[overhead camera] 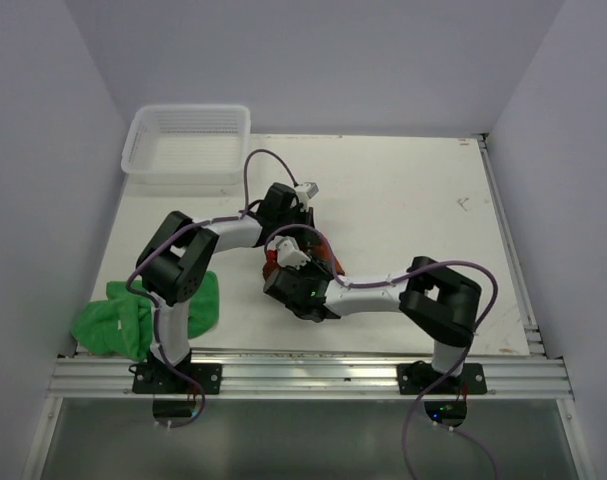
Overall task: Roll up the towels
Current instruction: Roll the towel
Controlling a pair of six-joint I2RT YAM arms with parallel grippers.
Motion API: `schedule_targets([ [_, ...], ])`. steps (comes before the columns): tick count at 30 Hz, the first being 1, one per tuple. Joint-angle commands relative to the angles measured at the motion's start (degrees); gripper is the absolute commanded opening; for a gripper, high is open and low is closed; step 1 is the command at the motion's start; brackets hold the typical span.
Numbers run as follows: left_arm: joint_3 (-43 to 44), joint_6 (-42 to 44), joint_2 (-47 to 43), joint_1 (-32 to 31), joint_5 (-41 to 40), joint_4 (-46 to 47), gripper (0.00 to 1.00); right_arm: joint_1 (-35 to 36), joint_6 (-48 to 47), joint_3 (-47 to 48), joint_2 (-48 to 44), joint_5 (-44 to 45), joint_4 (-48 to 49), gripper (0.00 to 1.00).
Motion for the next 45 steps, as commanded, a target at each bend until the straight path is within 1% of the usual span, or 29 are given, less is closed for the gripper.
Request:
schedule_targets([
  [1,-0.67,1.55,2.70,-0.76,-1.82,-0.99,0.01,-0.29,6.04,-2.60,-8.78,1.20,4.92,0.34],
  [6,-0.32,2.33,3.05,-0.76,-2.79,-1.68,0.01,-0.82,8.76,-5.16,-13.27,0.94,6.77,0.43],
  [10,-0.32,2.34,3.05,-0.76,-2.96,-2.04,0.01,-2.21,12.01,-7.79,-18.19,-0.55,7.30,0.48],
  [11,-0.49,2.25,2.96,-0.76,-2.96,-2.04,0.01,-3.09,14.98,-8.76,-20.47,-3.69,5.99,0.48],
  [12,-0.49,1.99,2.87,-0.76,-2.96,-1.86,0.01,-5.80,16.40,-10.33,-21.62,-6.33,5.72,0.48],
  [13,-0.58,1.98,2.79,-0.67,-2.96,-1.78,0.01,-5.83,17.80,-10.35,-22.94,-10.09,5.72,0.48],
  [14,-0.84,1.90,2.44,-0.76,-2.96,-1.69,0.01,-9.05,19.47,-12.35,-24.17,-16.22,6.32,0.48],
  [16,-1.02,1.81,2.17,-0.76,-2.96,-1.51,0.01,-12.23,21.95,-14.64,-27.95,-23.72,8.69,0.48],
  [17,-1.11,1.81,2.08,-0.76,-3.05,-1.51,0.01,-15.12,22.65,-16.31,-28.74,-26.71,10.18,0.48],
  [18,-1.11,1.81,1.91,-0.76,-3.05,-1.51,0.01,-16.36,24.22,-16.76,-29.45,-32.05,10.46,0.48],
  [20,-1.20,1.90,1.64,-0.76,-3.23,-1.69,0.01,-19.69,25.28,-17.90,-30.68,-37.09,11.77,0.49],
  [21,-1.20,1.90,1.47,-0.76,-3.14,-1.69,0.00,-20.50,26.77,-18.08,-30.68,-40.51,11.78,0.54],
  [23,-1.28,1.98,1.12,-0.76,-3.31,-1.69,0.00,-23.66,28.01,-18.52,-29.72,-44.92,12.74,0.59],
  [25,-1.37,1.98,0.94,-0.76,-3.23,-1.69,0.00,-26.12,29.94,-19.04,-28.23,-49.92,13.71,0.60],
  [26,-1.37,1.98,0.77,-0.76,-3.31,-1.69,0.00,-26.65,30.73,-19.40,-27.61,-51.08,15.37,0.61],
  [31,-1.20,2.07,0.32,-0.76,-3.31,-2.04,0.00,-28.76,32.23,-19.84,-23.66,-55.30,17.22,0.62],
  [35,-0.67,2.33,-0.03,-0.67,-3.84,-2.57,0.00,-29.29,33.55,-20.98,-21.90,-59.25,19.95,0.62],
  [38,-0.41,2.34,-0.03,-0.67,-4.02,-2.74,0.00,-29.21,33.55,-21.33,-21.54,-59.26,20.39,0.62],
  [40,-0.32,2.33,-0.20,-0.76,-4.10,-2.83,0.00,-29.21,33.64,-21.77,-21.11,-61.02,20.65,0.61],
  [41,-0.32,2.25,-0.38,-0.76,-4.28,-2.83,0.00,-29.21,33.73,-22.38,-20.84,-61.46,21.35,0.59],
  [43,-0.32,2.16,-0.64,-0.76,-4.46,-2.83,0.00,-29.21,33.73,-23.26,-20.32,-62.69,22.06,0.49],
  [44,-0.32,2.16,-0.90,-0.76,-4.63,-2.83,0.00,-29.29,33.73,-23.53,-20.23,-63.04,22.76,0.41],
  [45,-0.14,2.16,-1.08,-0.76,-4.72,-2.83,0.00,-29.30,33.64,-23.79,-20.05,-63.30,23.03,0.38],
])
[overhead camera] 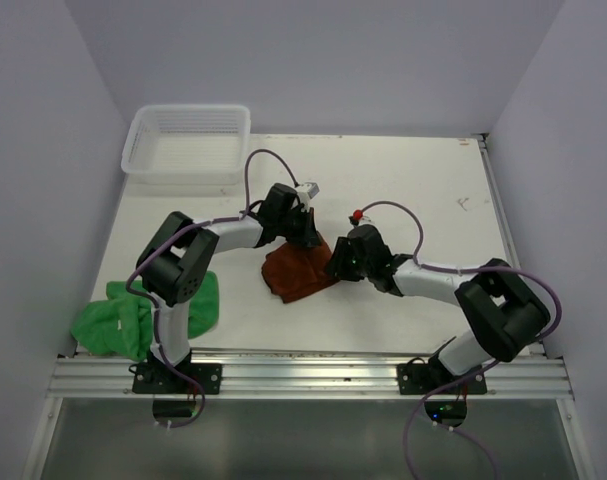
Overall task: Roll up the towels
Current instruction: Roll the towel
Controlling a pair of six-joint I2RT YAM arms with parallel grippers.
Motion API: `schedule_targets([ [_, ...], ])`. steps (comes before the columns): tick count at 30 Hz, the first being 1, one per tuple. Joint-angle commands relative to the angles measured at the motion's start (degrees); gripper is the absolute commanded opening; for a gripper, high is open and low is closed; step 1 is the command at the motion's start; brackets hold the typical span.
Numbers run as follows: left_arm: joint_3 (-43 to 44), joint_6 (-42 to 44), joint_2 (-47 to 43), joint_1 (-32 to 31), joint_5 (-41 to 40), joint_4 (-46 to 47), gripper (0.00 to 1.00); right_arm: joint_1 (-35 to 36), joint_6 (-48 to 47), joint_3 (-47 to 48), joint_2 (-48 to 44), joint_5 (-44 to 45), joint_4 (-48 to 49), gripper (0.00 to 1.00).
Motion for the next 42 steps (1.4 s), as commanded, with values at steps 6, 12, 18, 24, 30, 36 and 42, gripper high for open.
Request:
schedule_targets([
  [6,2.23,2.29,-1.78,-0.38,-3.89,-6.18,0.00,0.10,-2.00,-1.55,1.33,-2.92,2.31,0.19],
  [12,6.09,1.94,-3.36,-0.21,-5.12,-8.91,0.00,4.49,-10.34,0.91,-3.32,12.88,-4.98,0.15],
  [18,6.89,-0.70,-6.35,0.84,-4.51,-8.74,0.00,14.07,-16.76,4.87,-2.37,31.95,-10.70,0.16],
  [24,5.57,-1.40,-9.95,0.85,-4.07,-8.39,0.00,24.16,-21.60,9.78,5.08,47.58,-14.39,0.17],
  [30,2.76,-1.84,-12.86,0.85,-2.84,-6.89,0.00,31.99,-24.41,16.99,13.09,58.42,-19.40,0.18],
  [36,-2.15,-2.01,-15.05,0.76,-1.26,-5.40,0.00,37.36,-26.87,24.37,22.24,65.64,-24.58,0.20],
  [42,-8.48,-3.24,-16.11,0.06,-0.46,-1.45,0.00,38.95,-27.05,28.42,27.60,67.14,-28.63,0.23],
])
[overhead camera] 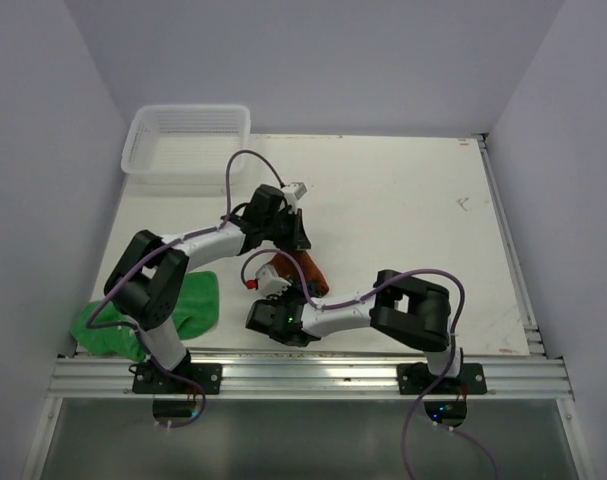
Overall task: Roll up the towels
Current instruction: Roll the towel
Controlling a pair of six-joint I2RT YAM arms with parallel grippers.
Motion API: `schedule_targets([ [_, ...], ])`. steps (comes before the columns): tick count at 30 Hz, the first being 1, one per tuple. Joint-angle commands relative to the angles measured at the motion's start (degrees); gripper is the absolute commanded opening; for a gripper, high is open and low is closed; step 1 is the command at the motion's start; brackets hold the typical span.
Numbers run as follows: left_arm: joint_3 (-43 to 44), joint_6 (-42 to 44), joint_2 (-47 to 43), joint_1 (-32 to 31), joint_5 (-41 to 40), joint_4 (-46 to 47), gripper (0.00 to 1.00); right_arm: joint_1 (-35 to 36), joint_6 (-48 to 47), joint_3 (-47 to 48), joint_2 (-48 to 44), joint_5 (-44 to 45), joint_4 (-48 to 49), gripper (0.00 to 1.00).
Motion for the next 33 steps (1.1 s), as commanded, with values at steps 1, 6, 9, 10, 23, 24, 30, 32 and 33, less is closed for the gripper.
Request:
schedule_targets([
  [1,-3.20,-1.26,-2.87,-0.53,1.33,5.31,0.00,0.66,-0.19,3.59,2.36,3.34,-4.23,0.23],
  [6,-6.89,-0.64,-3.31,-0.89,0.01,5.67,0.00,0.75,0.77,4.74,4.21,2.64,-5.91,0.24],
  [9,-7.34,0.15,-2.17,-0.80,-0.78,5.32,0.00,0.75,1.39,4.74,3.95,1.67,-6.09,0.25],
  [10,-7.51,0.32,-1.82,-0.71,-1.48,5.31,0.00,0.75,1.83,4.48,3.16,0.97,-5.83,0.26],
  [23,-11.47,-1.26,-0.67,0.34,-4.65,6.46,0.00,0.22,8.42,3.78,-5.80,1.32,-3.37,0.49],
  [24,-11.64,-1.43,-0.58,0.26,-4.56,6.63,0.00,0.04,8.60,2.56,-7.81,0.71,-2.49,0.50],
  [30,-12.08,-1.70,-0.49,0.43,-4.39,7.25,0.00,-1.19,11.23,-2.71,-15.90,-1.84,1.82,0.57],
  [32,-12.17,-1.78,-0.49,0.34,-4.21,7.34,0.00,-1.36,12.72,-4.21,-18.28,-1.76,2.61,0.57],
  [33,-12.17,-1.78,-0.67,0.43,-4.04,7.34,0.00,-1.28,13.25,-6.14,-19.94,-1.85,2.96,0.57],
])
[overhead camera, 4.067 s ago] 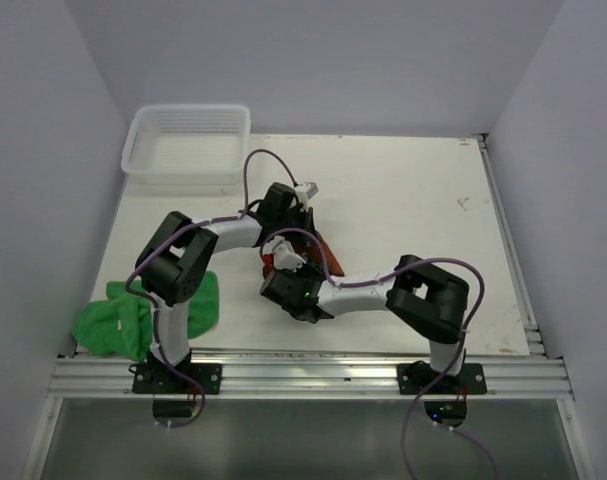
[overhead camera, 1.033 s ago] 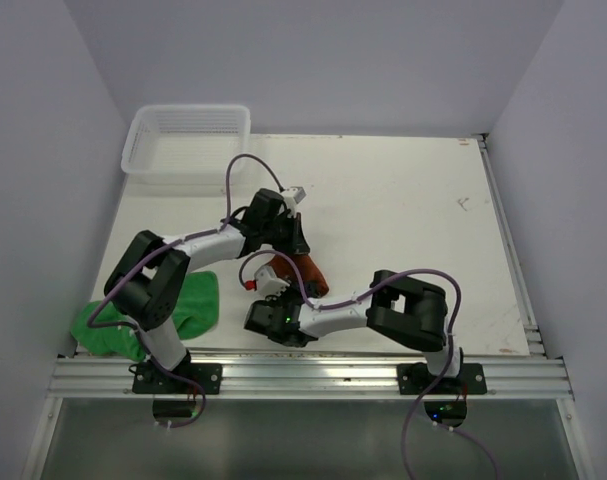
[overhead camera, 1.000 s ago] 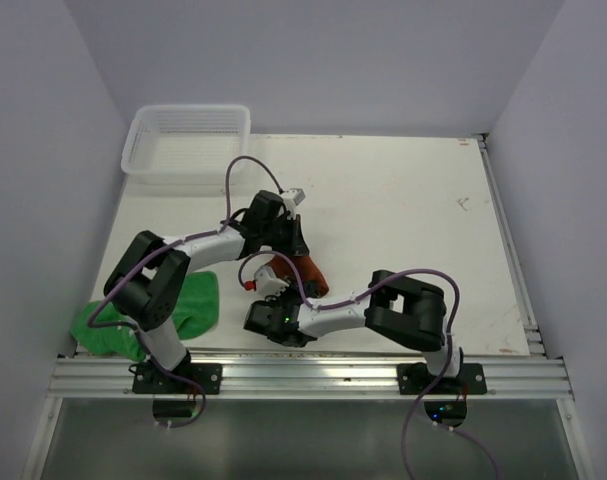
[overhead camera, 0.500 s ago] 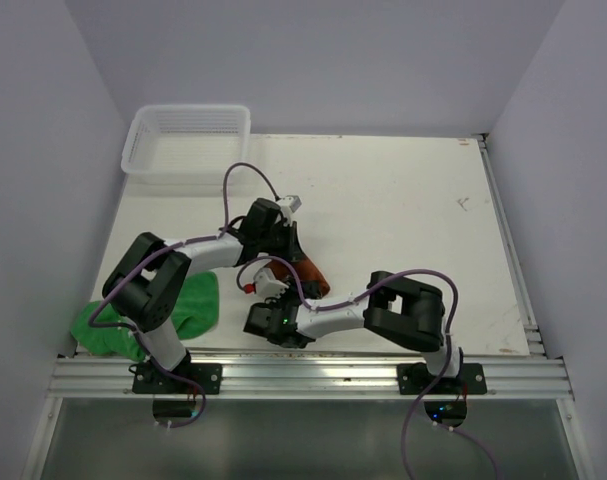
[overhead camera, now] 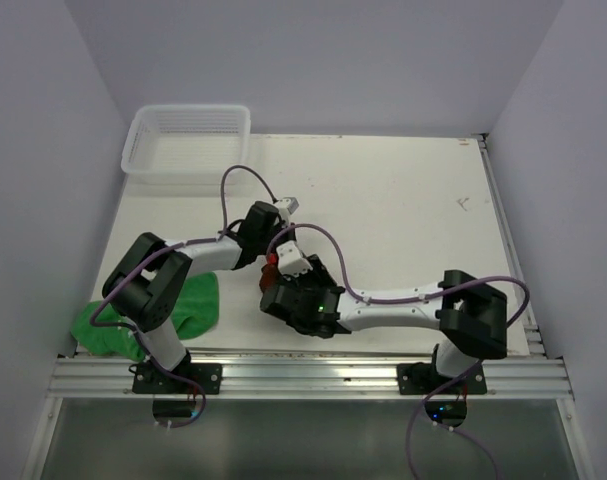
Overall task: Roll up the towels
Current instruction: Roll the towel
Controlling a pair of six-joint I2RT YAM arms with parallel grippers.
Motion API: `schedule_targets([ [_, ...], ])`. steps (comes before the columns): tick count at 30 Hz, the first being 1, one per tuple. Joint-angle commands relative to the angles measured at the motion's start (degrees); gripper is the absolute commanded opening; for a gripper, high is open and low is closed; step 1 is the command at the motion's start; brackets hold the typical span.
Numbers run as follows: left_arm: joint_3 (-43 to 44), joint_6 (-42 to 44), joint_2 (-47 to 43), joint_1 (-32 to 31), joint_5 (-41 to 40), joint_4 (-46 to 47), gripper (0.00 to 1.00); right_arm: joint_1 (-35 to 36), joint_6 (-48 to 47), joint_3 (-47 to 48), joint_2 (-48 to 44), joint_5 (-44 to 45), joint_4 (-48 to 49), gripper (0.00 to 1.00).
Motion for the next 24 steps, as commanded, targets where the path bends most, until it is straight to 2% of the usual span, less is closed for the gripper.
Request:
schedule_targets([
  [1,-1.53,-0.10,-0.12,0.30,-1.61,-0.55,0.00,-0.31,5.02,-4.51,-7.55,-1.19,4.84,0.57],
  [4,-2.40,-0.36,-1.18,0.30,-1.78,0.41,0.00,-3.20,7.73,-8.29,-14.32,-7.24,6.87,0.57],
  [8,-2.84,-0.80,-1.44,0.30,-1.43,0.85,0.00,-13.90,10.90,-13.83,-19.44,-32.15,13.19,0.57],
  [11,-3.55,-0.98,-2.23,0.30,-1.87,1.38,0.00,-19.36,12.93,-16.12,-19.71,-44.91,16.62,0.59],
  [15,-4.08,-1.07,-3.02,0.30,-2.40,1.91,0.00,-22.72,15.12,-15.78,-16.99,-51.37,17.86,0.66],
  [18,-4.43,-1.07,-3.02,0.30,-2.40,2.08,0.00,-24.13,16.62,-15.51,-14.45,-55.06,19.09,0.67],
  [24,-4.43,-1.07,-3.20,0.30,-2.14,2.26,0.00,-24.48,16.10,-15.25,-11.45,-55.08,18.48,0.68],
])
